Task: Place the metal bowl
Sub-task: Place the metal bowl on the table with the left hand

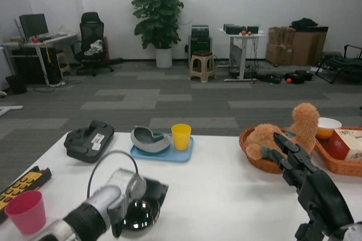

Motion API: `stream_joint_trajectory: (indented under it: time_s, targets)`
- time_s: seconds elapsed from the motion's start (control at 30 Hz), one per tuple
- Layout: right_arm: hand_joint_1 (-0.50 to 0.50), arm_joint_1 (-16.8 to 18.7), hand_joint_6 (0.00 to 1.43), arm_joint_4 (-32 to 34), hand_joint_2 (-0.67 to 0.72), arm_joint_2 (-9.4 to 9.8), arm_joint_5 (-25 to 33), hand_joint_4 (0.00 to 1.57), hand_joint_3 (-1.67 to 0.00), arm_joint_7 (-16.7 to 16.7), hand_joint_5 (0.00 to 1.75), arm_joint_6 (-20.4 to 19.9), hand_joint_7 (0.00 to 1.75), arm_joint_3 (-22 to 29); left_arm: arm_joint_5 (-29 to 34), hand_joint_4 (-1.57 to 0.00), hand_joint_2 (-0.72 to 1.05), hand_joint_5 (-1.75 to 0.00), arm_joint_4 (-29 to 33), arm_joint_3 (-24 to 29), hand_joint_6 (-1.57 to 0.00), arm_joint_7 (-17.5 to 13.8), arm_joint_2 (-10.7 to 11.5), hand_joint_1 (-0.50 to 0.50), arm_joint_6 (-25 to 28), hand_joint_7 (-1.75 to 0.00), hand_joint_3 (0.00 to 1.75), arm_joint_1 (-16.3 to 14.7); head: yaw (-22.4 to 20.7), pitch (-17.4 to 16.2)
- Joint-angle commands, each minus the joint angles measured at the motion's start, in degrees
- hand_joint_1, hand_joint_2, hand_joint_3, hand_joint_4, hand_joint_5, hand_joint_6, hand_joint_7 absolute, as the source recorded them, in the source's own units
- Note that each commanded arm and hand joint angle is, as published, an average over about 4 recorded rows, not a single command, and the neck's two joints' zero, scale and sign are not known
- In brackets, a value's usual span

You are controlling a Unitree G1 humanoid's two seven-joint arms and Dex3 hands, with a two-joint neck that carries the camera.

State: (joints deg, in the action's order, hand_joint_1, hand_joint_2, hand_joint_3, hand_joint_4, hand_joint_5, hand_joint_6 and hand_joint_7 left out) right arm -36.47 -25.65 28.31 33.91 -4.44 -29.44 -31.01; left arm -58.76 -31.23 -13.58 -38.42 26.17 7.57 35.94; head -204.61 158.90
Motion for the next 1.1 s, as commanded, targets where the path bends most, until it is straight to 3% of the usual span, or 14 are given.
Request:
stream_joint_trajectory:
  time_s: [0.03, 0.17, 0.33, 0.5, 0.8, 1.1]
  targets:
    - [-0.25, 0.1, 0.00, -0.2, 0.66, 0.16, 0.7, 0.00, 0.00, 0.2, 0.00, -1.0, 0.14, -0.2, -1.1, -0.11, 0.78, -1.75, -3.9, 1.6, 0.00, 4.5, -1.8, -0.50, -1.5, -1.68, 1.75, 1.0, 0.5, 0.1]
    - [-0.25, 1.8, 0.00, -0.1, 0.66, 0.05, 1.0, 0.00, 0.00, 0.2, 0.00, -1.3, 0.14, 0.6, -2.2, -0.14, 0.78, -1.75, -11.8, 6.2, 0.00, 20.1, -5.1, -0.50, -4.4, -1.68, 1.75, 1.9, 1.1, 0.0]
    - [-0.25, 2.8, 0.00, 0.3, 0.66, 0.14, 1.0, 0.00, 0.00, 0.2, 0.00, -1.3, 0.14, 1.3, -3.7, -0.15, 0.78, -1.75, -15.5, 7.7, 0.00, 27.6, -7.2, -0.50, -7.0, -1.68, 1.75, 4.2, 0.8, -1.6]
    - [-0.25, 3.2, 0.00, 0.4, 0.66, 0.16, 1.0, 0.00, 0.00, 0.2, 0.00, -1.3, 0.14, 1.5, -3.9, -0.15, 0.78, -1.75, -17.7, 7.9, 0.00, 30.2, -8.6, -0.50, -7.8, -1.68, 1.75, 5.9, 1.0, -2.4]
    - [-0.25, 4.0, 0.00, 0.4, 0.66, 0.16, 1.1, 0.00, 0.00, 0.2, 0.00, -1.3, 0.14, 1.7, -4.0, -0.11, 0.78, -1.75, -29.1, 8.4, 0.00, 34.0, -12.2, -0.50, -8.6, -1.68, 1.75, 10.6, 1.8, -3.7]
    - [-0.25, 4.3, 0.00, 0.3, 0.66, 0.16, 1.1, 0.00, 0.00, 0.2, 0.00, -1.3, 0.14, 1.5, -3.7, 0.00, 0.78, -1.75, -35.1, 6.7, 0.00, 34.6, -13.7, -0.50, -12.4, -1.68, 1.75, 12.1, 2.4, -4.7]
